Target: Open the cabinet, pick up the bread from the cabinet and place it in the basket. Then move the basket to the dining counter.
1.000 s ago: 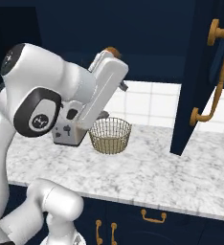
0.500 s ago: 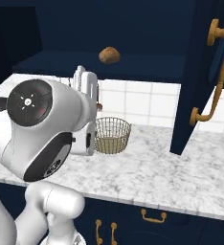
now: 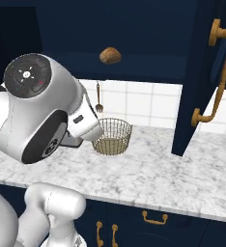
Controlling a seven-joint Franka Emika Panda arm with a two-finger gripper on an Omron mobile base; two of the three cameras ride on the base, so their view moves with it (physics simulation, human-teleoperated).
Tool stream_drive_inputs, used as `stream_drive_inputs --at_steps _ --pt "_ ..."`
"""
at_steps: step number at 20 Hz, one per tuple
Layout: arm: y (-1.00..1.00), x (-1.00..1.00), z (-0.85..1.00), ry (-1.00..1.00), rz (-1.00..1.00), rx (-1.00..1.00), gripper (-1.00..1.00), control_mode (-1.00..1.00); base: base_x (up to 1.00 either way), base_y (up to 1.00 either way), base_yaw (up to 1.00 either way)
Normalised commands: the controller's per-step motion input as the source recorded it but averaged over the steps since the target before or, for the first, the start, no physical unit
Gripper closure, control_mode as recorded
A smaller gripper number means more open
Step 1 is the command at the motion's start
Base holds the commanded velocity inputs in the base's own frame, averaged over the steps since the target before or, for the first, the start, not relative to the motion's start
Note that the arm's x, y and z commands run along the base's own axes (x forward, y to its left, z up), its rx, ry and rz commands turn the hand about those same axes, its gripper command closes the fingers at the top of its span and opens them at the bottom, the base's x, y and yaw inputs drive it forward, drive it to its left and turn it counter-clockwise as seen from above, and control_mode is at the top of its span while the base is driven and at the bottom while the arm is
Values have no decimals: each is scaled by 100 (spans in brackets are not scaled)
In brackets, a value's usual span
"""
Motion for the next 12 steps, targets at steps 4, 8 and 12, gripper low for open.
stream_drive_inputs --at_steps 4,8,12 --pt "44 82 -3 -36 6 -40 -100 -100 0 0 0" --pt "66 59 12 -37 0 -30 -100 -100 0 0 0" --pt "61 22 55 -7 0 -36 -100 -100 0 0 0"
